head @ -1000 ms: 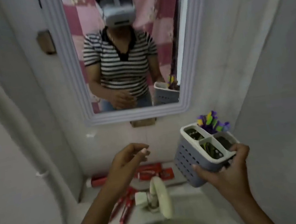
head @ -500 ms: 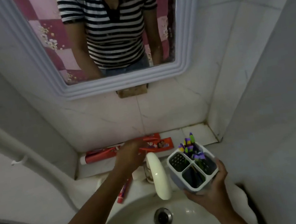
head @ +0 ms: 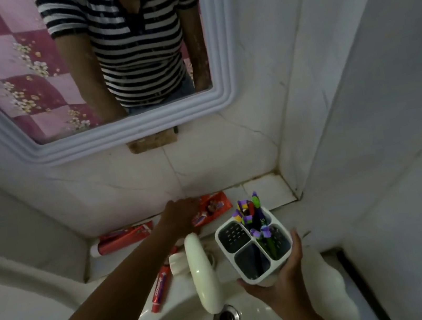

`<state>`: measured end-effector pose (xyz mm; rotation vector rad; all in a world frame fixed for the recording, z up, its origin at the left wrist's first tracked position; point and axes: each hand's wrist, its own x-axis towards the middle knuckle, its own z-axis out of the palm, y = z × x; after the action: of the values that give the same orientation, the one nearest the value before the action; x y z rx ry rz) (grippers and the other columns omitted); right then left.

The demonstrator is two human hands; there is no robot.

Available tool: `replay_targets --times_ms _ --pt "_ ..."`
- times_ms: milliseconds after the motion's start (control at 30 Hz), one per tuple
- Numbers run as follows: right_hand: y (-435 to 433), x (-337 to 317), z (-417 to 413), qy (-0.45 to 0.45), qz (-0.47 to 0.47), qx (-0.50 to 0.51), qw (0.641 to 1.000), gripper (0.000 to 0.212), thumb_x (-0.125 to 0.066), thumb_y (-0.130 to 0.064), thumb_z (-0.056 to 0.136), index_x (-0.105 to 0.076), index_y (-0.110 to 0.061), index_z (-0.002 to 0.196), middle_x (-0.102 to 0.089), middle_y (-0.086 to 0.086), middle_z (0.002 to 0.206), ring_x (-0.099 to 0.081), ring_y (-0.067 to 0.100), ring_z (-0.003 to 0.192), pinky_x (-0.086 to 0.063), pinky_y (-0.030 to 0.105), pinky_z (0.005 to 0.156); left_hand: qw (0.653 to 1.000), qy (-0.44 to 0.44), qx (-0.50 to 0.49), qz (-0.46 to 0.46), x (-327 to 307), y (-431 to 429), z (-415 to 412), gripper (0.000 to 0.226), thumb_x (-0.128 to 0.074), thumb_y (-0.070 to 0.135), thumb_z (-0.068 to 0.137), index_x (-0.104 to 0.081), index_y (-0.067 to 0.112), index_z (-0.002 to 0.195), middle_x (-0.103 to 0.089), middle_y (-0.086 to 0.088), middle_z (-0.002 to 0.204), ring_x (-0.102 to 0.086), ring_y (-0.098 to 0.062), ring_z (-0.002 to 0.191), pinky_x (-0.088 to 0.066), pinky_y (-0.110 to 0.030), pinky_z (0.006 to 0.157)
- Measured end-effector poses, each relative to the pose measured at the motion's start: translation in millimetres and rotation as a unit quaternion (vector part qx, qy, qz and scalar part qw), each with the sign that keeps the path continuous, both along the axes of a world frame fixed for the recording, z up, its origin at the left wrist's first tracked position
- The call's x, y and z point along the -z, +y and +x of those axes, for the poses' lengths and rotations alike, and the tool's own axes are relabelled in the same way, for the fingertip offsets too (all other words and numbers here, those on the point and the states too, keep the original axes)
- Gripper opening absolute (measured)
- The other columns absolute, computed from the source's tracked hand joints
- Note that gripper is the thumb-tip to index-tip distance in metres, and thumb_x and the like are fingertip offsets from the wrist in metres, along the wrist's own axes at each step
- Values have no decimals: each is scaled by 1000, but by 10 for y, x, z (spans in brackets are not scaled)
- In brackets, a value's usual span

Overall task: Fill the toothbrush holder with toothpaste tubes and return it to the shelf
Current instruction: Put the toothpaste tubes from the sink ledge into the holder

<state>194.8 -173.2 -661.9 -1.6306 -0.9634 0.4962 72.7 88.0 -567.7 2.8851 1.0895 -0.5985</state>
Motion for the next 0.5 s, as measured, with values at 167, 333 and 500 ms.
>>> replay_targets --times_ms 167,333,500 --pt "102 20 47 39 19 4 999 155 -106 -35 48 -2 -64 159 -40 4 165 -53 19 148 -54 57 112 972 -184 -128 -68 -494 70 22 56 -66 40 86 -51 16 134 -60 -11 132 -57 -29 120 -46 -39 96" --pt "111 52 40 30 6 10 999 150 -101 -61 51 1 -58 161 -40 10 164 -54 21 148 -54 59 112 860 -417 -235 -178 -1050 -250 -142 21 -75 33 81 -71 22 98 -76 -2 95 -72 -18 86 -55 -34 79" --pt "107 35 129 4 20 32 999 145 -96 -68 55 0 -52 163 -41 18 161 -55 28 145 -54 55 113 806 -464 -196 -310 -1363 -542 92 11 -73 20 83 -69 17 93 -77 -3 87 -74 -11 71 -60 -24 66"
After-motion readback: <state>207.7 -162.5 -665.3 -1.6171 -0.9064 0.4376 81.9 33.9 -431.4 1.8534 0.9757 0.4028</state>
